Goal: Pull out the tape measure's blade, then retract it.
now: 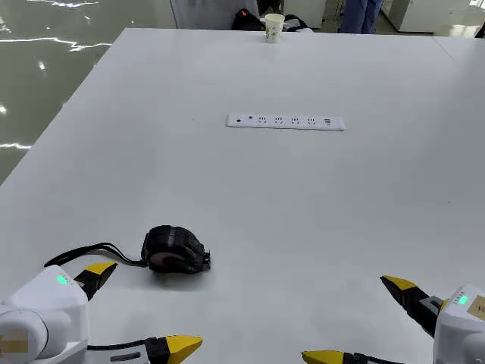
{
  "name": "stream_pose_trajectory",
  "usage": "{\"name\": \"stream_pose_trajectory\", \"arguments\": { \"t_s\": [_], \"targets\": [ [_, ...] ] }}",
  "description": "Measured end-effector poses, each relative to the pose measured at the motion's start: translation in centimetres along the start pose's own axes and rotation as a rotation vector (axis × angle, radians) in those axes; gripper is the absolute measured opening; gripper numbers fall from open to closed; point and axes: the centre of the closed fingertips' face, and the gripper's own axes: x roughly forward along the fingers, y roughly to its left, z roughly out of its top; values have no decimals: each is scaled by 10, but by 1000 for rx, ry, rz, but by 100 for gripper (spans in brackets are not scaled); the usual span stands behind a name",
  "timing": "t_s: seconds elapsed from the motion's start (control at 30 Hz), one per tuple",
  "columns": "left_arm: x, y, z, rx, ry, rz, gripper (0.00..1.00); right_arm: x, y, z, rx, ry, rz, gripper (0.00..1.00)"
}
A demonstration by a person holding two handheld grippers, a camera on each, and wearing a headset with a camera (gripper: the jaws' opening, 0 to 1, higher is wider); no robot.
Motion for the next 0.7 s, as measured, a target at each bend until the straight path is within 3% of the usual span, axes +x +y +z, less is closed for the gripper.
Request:
{"name": "stream_pose_trajectory", "arguments": {
  "t_s": [0.7],
  "targets": [
    [7,7,3,22,15,-12,99,8,-6,2,-30,10,15,99]
  ]
}}
